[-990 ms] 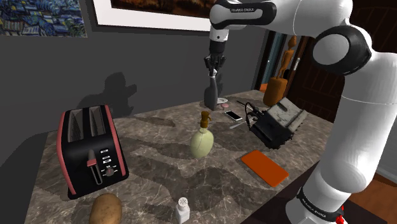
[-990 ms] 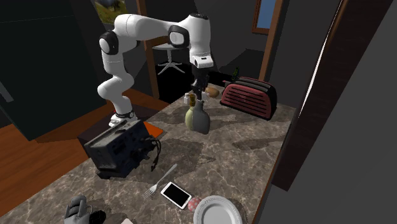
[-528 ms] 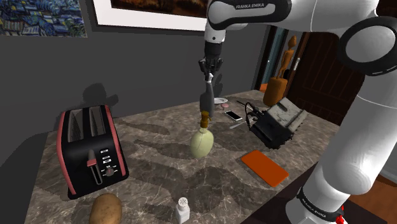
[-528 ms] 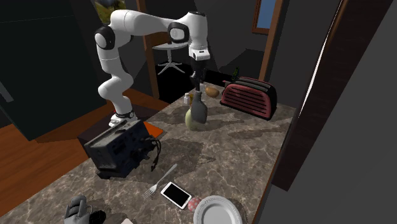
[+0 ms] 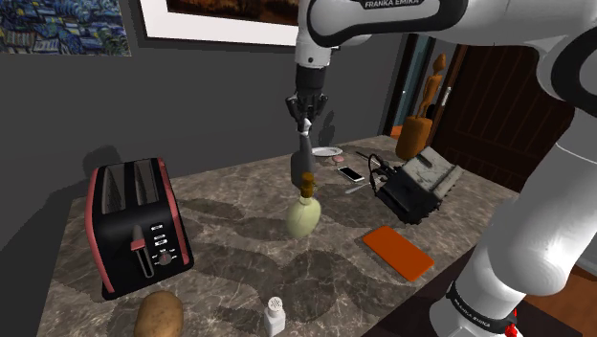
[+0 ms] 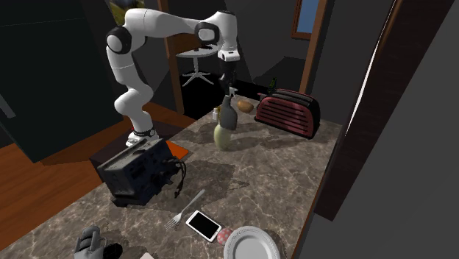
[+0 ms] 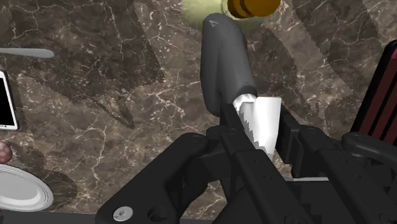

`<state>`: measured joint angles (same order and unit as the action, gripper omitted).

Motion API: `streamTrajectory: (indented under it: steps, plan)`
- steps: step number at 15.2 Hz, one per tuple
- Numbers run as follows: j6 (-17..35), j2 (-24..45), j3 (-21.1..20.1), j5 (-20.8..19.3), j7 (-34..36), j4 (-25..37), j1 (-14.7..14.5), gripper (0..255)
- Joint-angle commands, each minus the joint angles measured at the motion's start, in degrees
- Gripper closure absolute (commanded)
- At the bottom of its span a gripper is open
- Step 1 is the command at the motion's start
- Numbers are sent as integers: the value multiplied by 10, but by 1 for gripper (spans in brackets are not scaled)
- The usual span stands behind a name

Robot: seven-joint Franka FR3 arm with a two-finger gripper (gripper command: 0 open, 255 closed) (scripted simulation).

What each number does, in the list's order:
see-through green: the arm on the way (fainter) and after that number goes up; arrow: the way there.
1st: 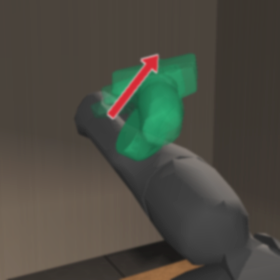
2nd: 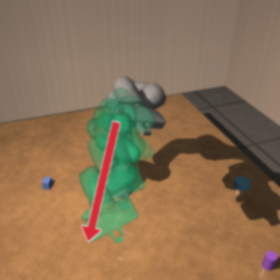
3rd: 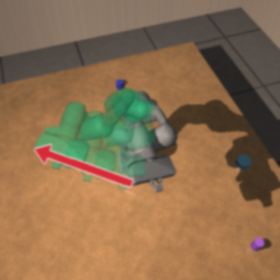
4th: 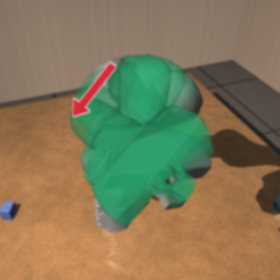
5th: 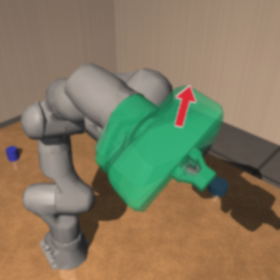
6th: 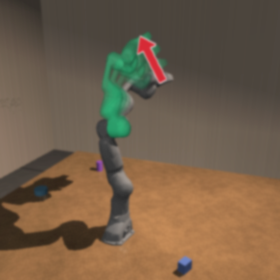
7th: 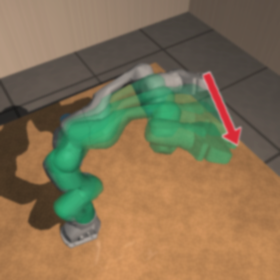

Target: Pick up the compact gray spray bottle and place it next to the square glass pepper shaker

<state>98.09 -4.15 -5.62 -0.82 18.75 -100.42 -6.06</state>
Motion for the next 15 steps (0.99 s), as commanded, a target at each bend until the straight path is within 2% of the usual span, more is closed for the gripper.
streamTrajectory:
  steps: [1,8,15]
  plan:
    - [2,-13,-13,2,26,-16,-12,255]
    - [2,-36,-66,9,118,-39,-54,255]
    - [-3,-30,-122,12,216,-29,-95,255]
